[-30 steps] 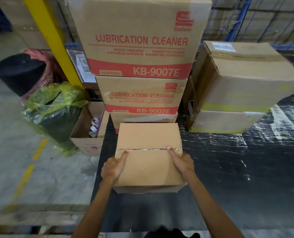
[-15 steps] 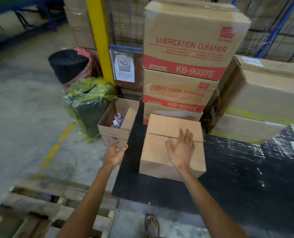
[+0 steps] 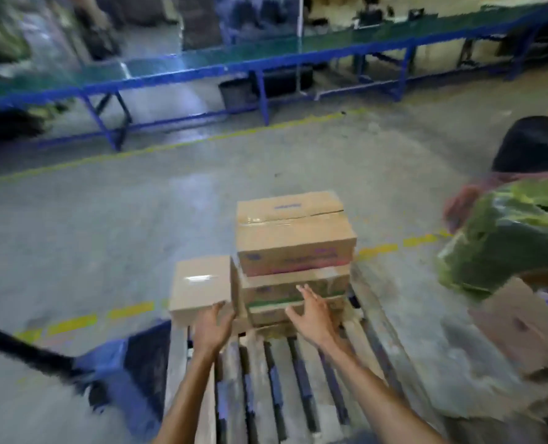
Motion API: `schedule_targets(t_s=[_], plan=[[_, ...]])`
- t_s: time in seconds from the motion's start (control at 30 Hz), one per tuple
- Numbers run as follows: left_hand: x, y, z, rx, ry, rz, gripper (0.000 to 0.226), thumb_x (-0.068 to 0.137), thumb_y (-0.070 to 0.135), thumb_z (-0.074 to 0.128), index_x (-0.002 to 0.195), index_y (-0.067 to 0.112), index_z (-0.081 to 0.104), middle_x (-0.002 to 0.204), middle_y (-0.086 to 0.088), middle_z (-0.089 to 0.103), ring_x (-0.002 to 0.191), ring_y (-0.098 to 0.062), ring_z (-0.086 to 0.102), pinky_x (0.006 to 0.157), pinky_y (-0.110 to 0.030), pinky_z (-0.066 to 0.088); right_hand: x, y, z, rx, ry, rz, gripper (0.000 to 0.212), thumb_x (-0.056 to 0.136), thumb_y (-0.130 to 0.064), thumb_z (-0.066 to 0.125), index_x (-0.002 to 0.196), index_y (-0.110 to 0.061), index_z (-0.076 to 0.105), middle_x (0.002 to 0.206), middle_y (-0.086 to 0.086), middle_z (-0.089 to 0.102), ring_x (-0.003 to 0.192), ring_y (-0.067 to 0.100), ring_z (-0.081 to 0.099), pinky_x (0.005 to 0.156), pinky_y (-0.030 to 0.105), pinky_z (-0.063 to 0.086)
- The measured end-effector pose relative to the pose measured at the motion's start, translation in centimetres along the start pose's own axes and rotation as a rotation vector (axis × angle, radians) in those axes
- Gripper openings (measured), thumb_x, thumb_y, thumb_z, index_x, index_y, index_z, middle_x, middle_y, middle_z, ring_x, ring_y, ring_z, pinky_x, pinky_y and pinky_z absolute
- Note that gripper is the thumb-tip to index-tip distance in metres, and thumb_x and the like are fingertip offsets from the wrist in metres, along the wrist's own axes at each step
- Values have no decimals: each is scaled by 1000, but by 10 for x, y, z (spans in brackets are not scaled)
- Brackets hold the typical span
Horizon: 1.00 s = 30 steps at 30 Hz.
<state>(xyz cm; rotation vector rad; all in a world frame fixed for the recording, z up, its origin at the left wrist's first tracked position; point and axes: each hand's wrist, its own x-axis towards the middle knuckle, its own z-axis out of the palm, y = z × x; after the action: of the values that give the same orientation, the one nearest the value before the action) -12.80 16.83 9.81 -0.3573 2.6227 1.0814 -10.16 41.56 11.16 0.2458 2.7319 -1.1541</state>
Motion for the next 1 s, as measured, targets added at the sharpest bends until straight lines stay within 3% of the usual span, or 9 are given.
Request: schedule_targets(t_s=[0.1,0.13,0.23,0.3,0.53,0.63,0.77,0.9,1.0], plan=[[1,-81,-52,-84,104,-135,74,78,61,50,137,19,63,134,-15,67,122,-36,65,103,-42,49,14,-65,73,31,-199,-65,64,98,-35,63,154,-12,39,157,8,42,145,24,38,109,21,27],[-5,-93,-66,-117,142,-154,70,80,58,52,137,18,63,135,-14,67,124,-35,63,104,-42,49,16,-80,92,29,-235,-77,64,97,-35,65,152,-13,42,152,9,49,140,25,44,105,20,30],[-14,-113,-100,-198,221,-222,46,97,30,64,138,12,61,139,-14,64,128,-32,61,105,-43,48,30,-115,143,16,-339,-90,68,94,-40,67,152,-15,42,151,7,51,139,24,47,112,28,34],[-4,-125,-116,-247,231,-258,44,99,25,64,141,12,59,142,-12,62,131,-31,59,106,-43,48,46,-131,167,4,-373,-89,67,95,-38,66,153,-14,42,152,6,50,139,25,47,112,29,32],[103,-146,-137,-294,140,-305,60,86,38,63,141,15,59,141,-10,63,132,-29,58,107,-42,47,153,-130,219,57,-332,82,68,89,-36,71,150,-17,46,136,7,64,125,26,60,105,34,46],[194,-165,-135,-258,49,-340,65,85,40,65,144,14,56,143,-9,61,133,-28,56,110,-41,45,236,-128,252,78,-306,179,70,92,-37,68,153,-18,40,143,7,59,131,28,56,110,38,43],[317,-198,-119,-238,-14,-396,63,93,35,70,149,17,49,147,-7,57,138,-28,52,111,-41,43,343,-114,304,155,-238,286,66,97,-28,66,154,-14,35,145,5,53,137,25,47,103,24,32],[420,-239,-90,-270,-31,-469,65,96,30,68,154,18,41,150,-7,53,138,-27,49,100,-30,37,422,-72,362,241,-150,496,81,93,-46,67,159,-20,26,157,7,43,143,28,41,117,40,34],[492,-285,-52,-305,-103,-559,75,95,44,67,158,21,34,155,-4,48,141,-25,47,107,-30,35,471,-32,409,253,-136,658,91,91,-58,64,161,-23,17,162,7,33,147,30,34,119,45,29]])
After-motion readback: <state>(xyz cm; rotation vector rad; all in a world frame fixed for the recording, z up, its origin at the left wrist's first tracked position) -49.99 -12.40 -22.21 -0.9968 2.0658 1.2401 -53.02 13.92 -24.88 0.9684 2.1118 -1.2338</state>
